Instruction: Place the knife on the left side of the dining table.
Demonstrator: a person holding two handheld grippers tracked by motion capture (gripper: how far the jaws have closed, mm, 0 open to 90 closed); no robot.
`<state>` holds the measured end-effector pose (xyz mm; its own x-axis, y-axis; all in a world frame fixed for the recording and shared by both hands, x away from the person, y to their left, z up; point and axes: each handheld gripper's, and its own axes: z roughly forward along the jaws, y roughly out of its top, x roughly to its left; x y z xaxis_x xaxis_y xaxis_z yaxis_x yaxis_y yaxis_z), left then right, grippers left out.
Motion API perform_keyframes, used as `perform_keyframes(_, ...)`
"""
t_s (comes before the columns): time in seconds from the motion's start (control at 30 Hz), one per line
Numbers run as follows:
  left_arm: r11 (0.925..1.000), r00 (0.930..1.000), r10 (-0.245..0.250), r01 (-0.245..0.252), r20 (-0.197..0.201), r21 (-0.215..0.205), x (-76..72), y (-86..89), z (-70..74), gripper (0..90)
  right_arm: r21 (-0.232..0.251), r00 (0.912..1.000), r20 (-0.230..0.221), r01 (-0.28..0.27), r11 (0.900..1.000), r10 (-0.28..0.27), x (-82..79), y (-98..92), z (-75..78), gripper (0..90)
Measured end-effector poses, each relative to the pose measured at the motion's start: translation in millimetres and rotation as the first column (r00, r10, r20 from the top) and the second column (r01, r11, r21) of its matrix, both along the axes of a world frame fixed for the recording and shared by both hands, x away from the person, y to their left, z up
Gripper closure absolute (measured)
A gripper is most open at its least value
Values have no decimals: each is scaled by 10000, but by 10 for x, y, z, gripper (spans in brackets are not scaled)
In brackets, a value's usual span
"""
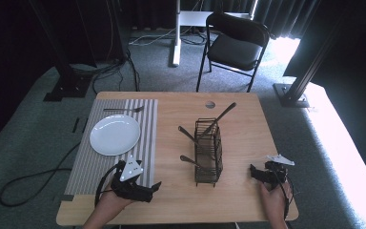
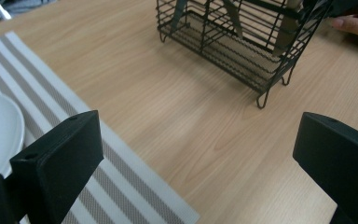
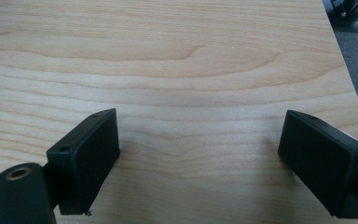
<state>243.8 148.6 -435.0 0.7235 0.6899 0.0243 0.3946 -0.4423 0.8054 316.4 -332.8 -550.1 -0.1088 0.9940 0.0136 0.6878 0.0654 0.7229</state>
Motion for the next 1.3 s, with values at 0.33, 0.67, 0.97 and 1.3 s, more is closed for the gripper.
perform_keyframes(0.33, 9974, 9981, -568, 578, 244, -441, 15, -280, 137, 17, -10, 10000, -4, -5, 10000, 5, 0, -1, 0, 118)
perform_keyframes(0.67, 9937, 9950, -921, 942, 377, -609, 67, -470, 274, 17, -10, 10000, 11, -12, 10000, 12, 0, -2, -1, 118)
perform_keyframes(0.97, 9904, 9933, -1026, 1070, 525, -877, 100, -632, 403, 17, -13, 10000, 12, -12, 10000, 12, 0, -2, -1, 119)
perform_keyframes(1.3, 9844, 9954, -821, 888, 496, -1519, 137, -729, 451, 149, -12, 10000, 12, -10, 10000, 10, 0, -2, -1, 119)
